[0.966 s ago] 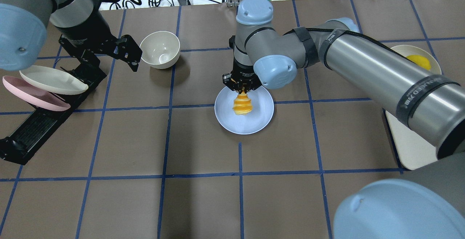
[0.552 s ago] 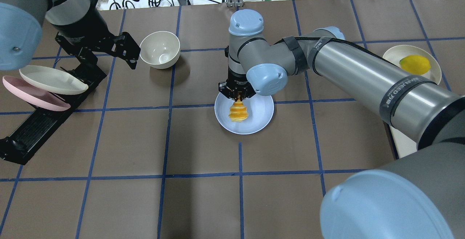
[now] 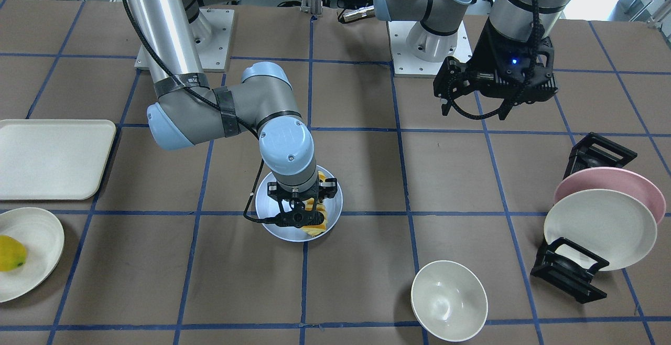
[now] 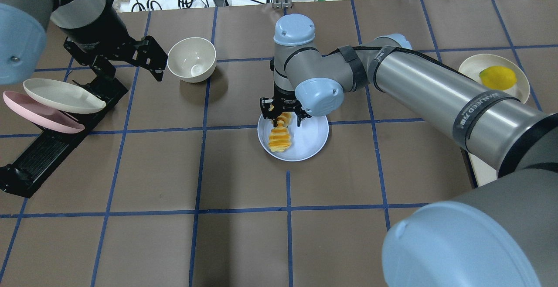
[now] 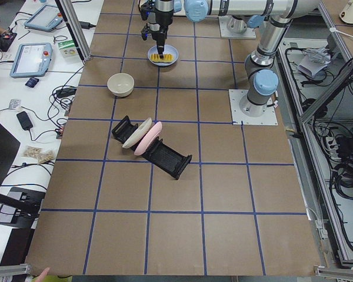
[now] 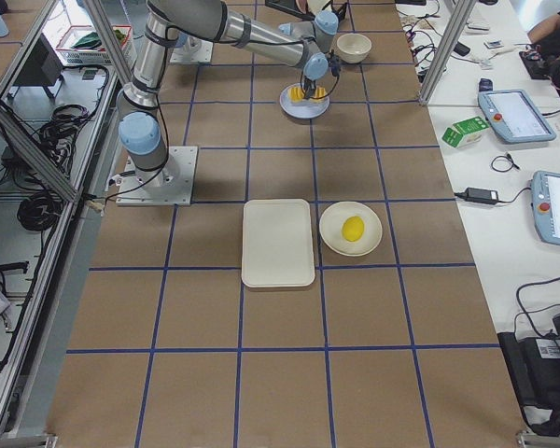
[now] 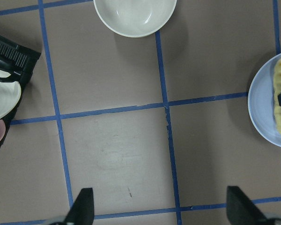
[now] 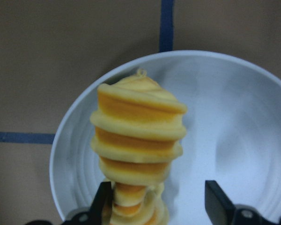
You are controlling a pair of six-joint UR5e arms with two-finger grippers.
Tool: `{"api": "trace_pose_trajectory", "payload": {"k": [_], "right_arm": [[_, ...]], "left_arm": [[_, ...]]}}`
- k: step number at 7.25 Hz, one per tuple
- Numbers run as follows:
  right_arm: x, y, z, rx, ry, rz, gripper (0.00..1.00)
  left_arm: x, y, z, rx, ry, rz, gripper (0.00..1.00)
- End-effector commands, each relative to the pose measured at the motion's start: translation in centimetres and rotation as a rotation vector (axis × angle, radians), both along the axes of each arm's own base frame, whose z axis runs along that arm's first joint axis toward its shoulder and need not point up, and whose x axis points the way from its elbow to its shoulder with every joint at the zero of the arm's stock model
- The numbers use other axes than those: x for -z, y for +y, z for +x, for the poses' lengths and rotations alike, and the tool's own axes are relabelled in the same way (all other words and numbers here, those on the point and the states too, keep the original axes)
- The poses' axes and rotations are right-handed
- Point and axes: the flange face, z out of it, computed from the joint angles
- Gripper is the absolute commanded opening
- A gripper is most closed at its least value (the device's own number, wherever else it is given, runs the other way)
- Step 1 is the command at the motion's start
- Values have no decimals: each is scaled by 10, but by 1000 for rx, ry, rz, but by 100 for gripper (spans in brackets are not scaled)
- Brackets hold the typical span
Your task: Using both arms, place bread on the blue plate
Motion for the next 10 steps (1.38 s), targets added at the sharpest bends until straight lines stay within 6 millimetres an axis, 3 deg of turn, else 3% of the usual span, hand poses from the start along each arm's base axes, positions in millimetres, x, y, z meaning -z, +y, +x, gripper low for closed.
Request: {"api": "trace_pose_trajectory", "payload": {"k": [1, 2, 3, 4, 6, 7, 8, 9, 10], "right_arm": [[-9, 0, -3, 3, 3, -7, 100], [-31, 2, -8, 9, -1, -18, 100], [-63, 1, -28, 37, 2, -10, 100], [-101, -1, -56, 75, -3, -30, 100], [-173, 3, -137, 147, 32, -65, 100], [-200, 14, -164, 128, 81, -76, 100], [-227, 30, -176, 134, 103, -87, 100], [-245, 41, -184, 130, 130, -86, 100], [-250, 38, -199, 113, 128, -84, 100]], "left_arm": [[1, 0, 0, -5, 1, 1, 100], [1, 0, 0, -5, -1, 1, 100], [1, -1, 0, -5, -1, 2, 100], [1, 0, 0, -5, -1, 1, 100], [-2, 1, 0, -5, -1, -2, 100], [-4, 3, 0, -5, -1, -7, 100], [-5, 3, 0, -5, -2, -8, 100], [-5, 3, 0, -5, -1, -8, 100], [-7, 5, 0, -5, -1, -13, 100]]}}
